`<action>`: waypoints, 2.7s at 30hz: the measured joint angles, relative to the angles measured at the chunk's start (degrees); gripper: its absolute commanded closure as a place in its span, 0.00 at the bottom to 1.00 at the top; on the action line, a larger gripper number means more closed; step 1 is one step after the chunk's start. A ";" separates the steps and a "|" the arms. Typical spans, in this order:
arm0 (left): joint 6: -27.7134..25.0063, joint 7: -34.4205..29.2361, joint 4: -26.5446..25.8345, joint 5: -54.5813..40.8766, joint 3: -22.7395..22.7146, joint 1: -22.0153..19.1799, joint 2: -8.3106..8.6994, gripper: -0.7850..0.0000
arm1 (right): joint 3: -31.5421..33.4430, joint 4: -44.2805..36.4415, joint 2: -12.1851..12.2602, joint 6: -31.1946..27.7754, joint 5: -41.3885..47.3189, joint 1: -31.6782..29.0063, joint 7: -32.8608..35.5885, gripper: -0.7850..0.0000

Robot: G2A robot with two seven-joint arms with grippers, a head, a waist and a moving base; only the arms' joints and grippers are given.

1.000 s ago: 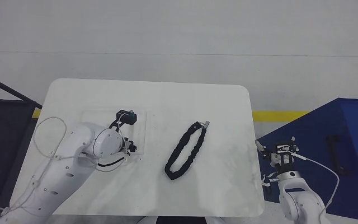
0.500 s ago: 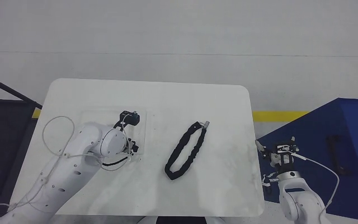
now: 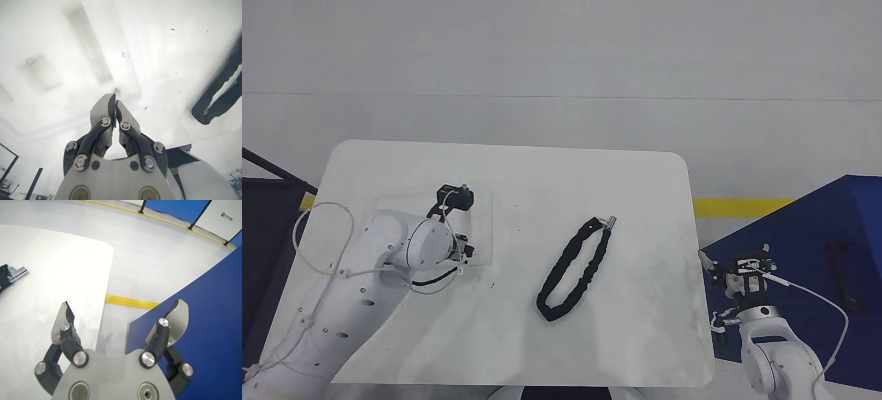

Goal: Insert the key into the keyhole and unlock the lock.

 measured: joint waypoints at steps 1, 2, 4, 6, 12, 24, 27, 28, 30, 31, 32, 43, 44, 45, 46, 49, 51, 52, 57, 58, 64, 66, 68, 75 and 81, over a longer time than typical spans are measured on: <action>-0.33 -0.33 -0.13 0.04 -1.37 0.41 0.19 1.00 | 0.00 0.00 0.00 0.00 0.00 0.00 0.00 0.00; -0.64 -0.64 -0.19 0.02 -2.33 0.66 0.31 1.00 | 0.00 0.00 0.00 0.00 0.00 0.00 0.00 0.00; -1.20 -1.20 -0.32 -0.32 -4.38 1.01 0.51 1.00 | 0.00 0.00 0.00 0.00 0.00 0.00 0.00 0.00; -1.41 -1.40 -0.61 -1.08 -6.02 1.29 0.63 1.00 | 0.00 0.00 0.00 0.00 0.00 0.00 0.00 0.00; -1.28 -1.27 -2.43 -5.30 -11.90 2.91 1.27 1.00 | 0.00 0.00 0.00 0.00 0.00 0.00 0.00 0.00; -11.66 8.25 1.67 -49.64 -36.08 14.25 1.12 1.00 | 0.00 0.00 0.00 0.00 0.00 0.00 0.00 0.00; -18.08 6.76 7.41 -61.33 -38.94 16.43 0.89 1.00 | 0.00 0.00 0.00 0.00 0.00 0.00 0.00 0.00; -20.30 4.99 9.78 -65.31 -39.34 16.42 0.87 1.00 | 0.00 0.00 0.00 0.00 0.00 0.00 0.00 0.00; -23.18 2.23 13.38 -70.26 -39.42 15.70 0.87 1.00 | 0.00 0.00 0.00 0.00 0.00 0.00 0.00 0.00; -24.73 0.42 15.70 -72.90 -39.23 15.00 0.89 1.00 | 0.00 0.00 0.00 0.00 0.00 0.00 0.00 0.00; -25.67 -0.85 17.32 -74.42 -39.00 14.40 0.93 1.00 | 0.00 0.00 0.00 0.00 0.00 0.00 0.00 0.00; -28.02 -1.88 20.80 -76.89 -37.38 12.92 1.26 1.00 | 0.00 0.00 0.00 0.00 0.00 0.00 0.00 0.00; -28.02 -1.88 20.80 -76.89 -37.38 12.92 1.26 1.00 | 0.00 0.00 0.00 0.00 0.00 0.00 0.00 0.00; -28.02 -1.88 20.80 -76.89 -37.38 12.92 1.26 1.00 | 0.00 0.00 0.00 0.00 0.00 0.00 0.00 0.00; -28.02 -1.88 20.80 -76.89 -37.38 12.92 1.26 1.00 | 0.00 0.00 0.00 0.00 0.00 0.00 0.00 0.00; -28.02 -1.88 20.80 -76.89 -37.38 12.92 1.26 1.00 | 0.00 0.00 0.00 0.00 0.00 0.00 0.00 0.00; -28.02 -1.88 20.80 -76.89 -37.38 12.92 1.26 1.00 | 0.00 0.00 0.00 0.00 0.00 0.00 0.00 0.00; -28.02 -1.88 20.80 -76.89 -37.38 12.92 1.26 1.00 | 0.00 0.00 0.00 0.00 0.00 0.00 0.00 0.00; -28.02 -1.89 20.80 -76.89 -37.38 12.92 1.26 1.00 | 0.00 0.00 0.00 0.00 0.00 0.00 0.00 0.00; -28.02 -1.89 20.80 -76.89 -37.38 12.92 1.26 1.00 | 0.00 0.00 0.00 0.00 0.00 0.00 0.00 0.00; -28.02 -1.89 20.80 -76.89 -37.38 12.92 1.26 1.00 | 0.45 -4.28 -0.08 -3.08 5.21 -1.23 4.77 0.00; -28.02 -1.89 20.80 -76.89 -37.38 12.92 1.26 1.00 | 0.11 -9.00 -0.24 -2.72 8.68 -2.10 9.30 0.00; -28.02 -1.89 20.80 -76.89 -37.38 12.92 1.26 1.00 | -1.21 -15.03 -0.39 -2.70 13.42 -1.82 16.44 0.00; -28.02 -1.89 20.80 -76.89 -37.38 12.92 1.26 1.00 | -13.58 -24.65 -1.61 9.05 19.68 11.44 40.94 0.00; -28.02 -1.89 20.80 -76.89 -37.38 12.92 1.26 1.00 | -16.92 -24.04 -1.93 11.33 19.19 15.36 43.49 0.00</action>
